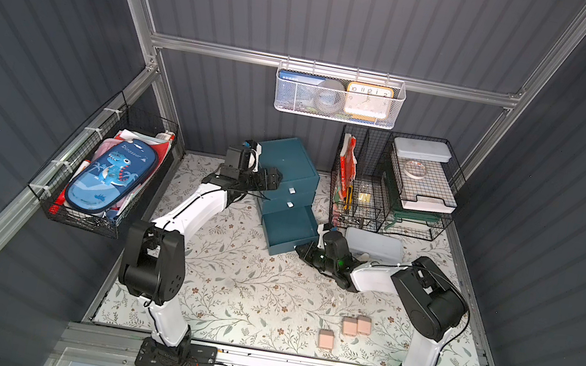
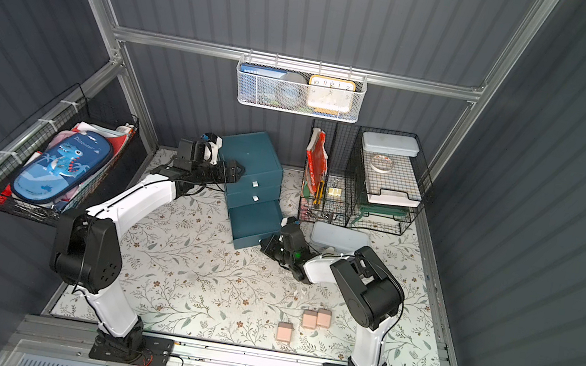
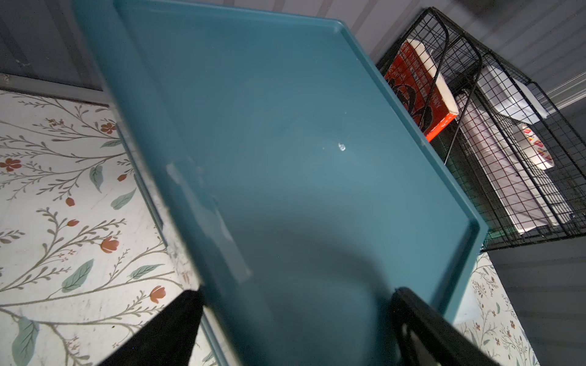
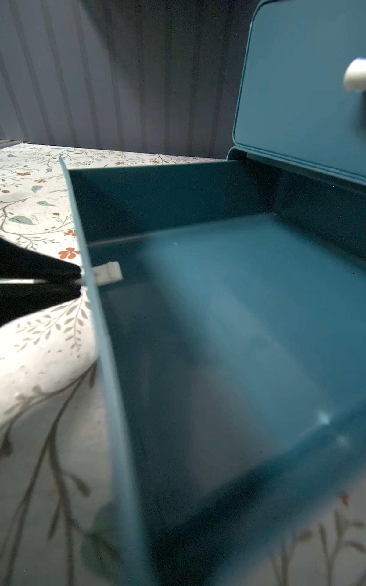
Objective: Place the plugs into the drawer by color
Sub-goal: Open the drawer in the storage box.
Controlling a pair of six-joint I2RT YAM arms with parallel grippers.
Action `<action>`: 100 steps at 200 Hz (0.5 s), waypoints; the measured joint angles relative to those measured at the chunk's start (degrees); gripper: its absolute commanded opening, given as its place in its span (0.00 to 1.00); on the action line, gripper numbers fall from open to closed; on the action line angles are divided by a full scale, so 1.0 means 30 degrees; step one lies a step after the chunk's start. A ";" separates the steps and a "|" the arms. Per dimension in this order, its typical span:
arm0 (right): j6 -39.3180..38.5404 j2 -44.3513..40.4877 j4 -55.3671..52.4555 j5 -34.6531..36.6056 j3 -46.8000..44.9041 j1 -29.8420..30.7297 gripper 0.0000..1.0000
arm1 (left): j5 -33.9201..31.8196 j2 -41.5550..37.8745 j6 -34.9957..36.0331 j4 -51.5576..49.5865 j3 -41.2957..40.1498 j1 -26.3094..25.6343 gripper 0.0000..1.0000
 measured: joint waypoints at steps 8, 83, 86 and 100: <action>-0.0080 0.0000 0.0007 0.0000 -0.0029 0.0000 0.00 | 0.0000 0.0000 0.0000 0.0000 0.0000 0.0000 0.97; -0.1909 -0.3519 -0.4940 0.0437 0.0000 0.0459 0.47 | 0.0007 0.0022 -0.0015 0.0058 0.0000 0.0000 0.97; -0.2069 -0.3912 -0.5450 0.0561 0.0000 0.0561 0.48 | 0.0007 0.0022 -0.0015 0.0066 0.0000 0.0000 0.97; -0.2601 -0.5661 -0.7803 0.1290 0.0007 0.1086 0.48 | 0.0015 0.0044 -0.0015 0.0109 0.0000 -0.0007 0.97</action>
